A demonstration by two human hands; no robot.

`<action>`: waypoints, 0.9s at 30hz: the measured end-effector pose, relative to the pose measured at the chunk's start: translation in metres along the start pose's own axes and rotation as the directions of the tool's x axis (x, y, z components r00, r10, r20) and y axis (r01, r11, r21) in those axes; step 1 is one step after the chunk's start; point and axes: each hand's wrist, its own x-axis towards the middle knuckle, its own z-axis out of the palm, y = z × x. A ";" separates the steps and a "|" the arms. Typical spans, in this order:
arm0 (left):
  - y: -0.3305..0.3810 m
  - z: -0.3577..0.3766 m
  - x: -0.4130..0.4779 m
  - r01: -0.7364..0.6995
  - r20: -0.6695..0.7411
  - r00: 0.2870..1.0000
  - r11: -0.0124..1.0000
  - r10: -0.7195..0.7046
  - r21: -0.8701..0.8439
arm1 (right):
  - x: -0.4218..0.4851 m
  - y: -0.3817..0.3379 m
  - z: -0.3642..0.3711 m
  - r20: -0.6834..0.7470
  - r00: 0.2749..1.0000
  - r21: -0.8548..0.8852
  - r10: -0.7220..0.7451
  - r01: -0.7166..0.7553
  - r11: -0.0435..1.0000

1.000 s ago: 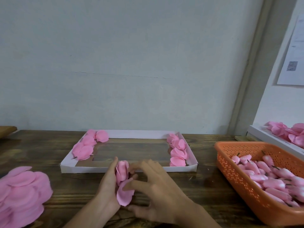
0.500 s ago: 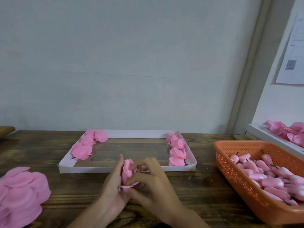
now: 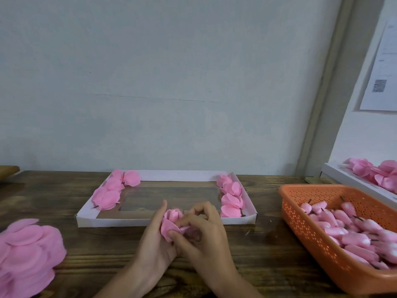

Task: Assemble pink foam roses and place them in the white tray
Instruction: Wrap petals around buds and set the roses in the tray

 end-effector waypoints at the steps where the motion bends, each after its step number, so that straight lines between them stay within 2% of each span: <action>1: 0.000 -0.001 0.000 -0.002 0.020 1.000 1.000 0.002 0.013 | 0.000 0.001 0.000 -0.003 1.000 0.009 0.010 -0.010 1.000; 4: 0.000 -0.001 0.000 -0.019 0.064 0.998 0.994 0.013 0.104 | 0.001 0.001 -0.001 -0.017 0.999 0.055 0.040 -0.039 0.998; 8: 0.002 0.000 -0.004 -0.072 0.122 0.992 0.961 0.040 0.268 | 0.004 0.002 -0.007 -0.039 0.999 -0.061 -0.019 0.016 0.998; 11: 0.003 -0.002 -0.004 -0.068 0.126 0.992 0.947 0.029 0.315 | 0.005 0.002 -0.009 -0.034 0.999 -0.084 -0.041 0.038 0.996; 15: 0.003 0.001 -0.005 -0.065 0.122 0.992 0.960 0.033 0.274 | 0.005 0.004 -0.011 -0.013 0.997 -0.126 -0.071 0.069 0.990; 19: 0.008 0.002 -0.006 -0.056 0.149 0.988 0.988 0.034 0.144 | 0.009 0.002 -0.019 0.062 0.996 0.178 0.072 -0.082 0.981; 20: 0.009 0.002 -0.006 -0.052 0.143 0.989 0.993 0.037 0.104 | 0.011 0.003 -0.021 0.068 0.993 0.200 0.092 -0.104 0.974; 24: 0.009 -0.001 -0.001 -0.051 0.135 0.990 0.997 0.042 0.060 | 0.018 0.011 -0.029 0.065 0.996 0.118 0.057 -0.064 0.991; 27: 0.008 -0.002 0.001 -0.052 0.120 0.992 0.996 0.043 0.078 | 0.020 0.015 -0.032 0.081 0.994 0.137 0.066 -0.077 0.988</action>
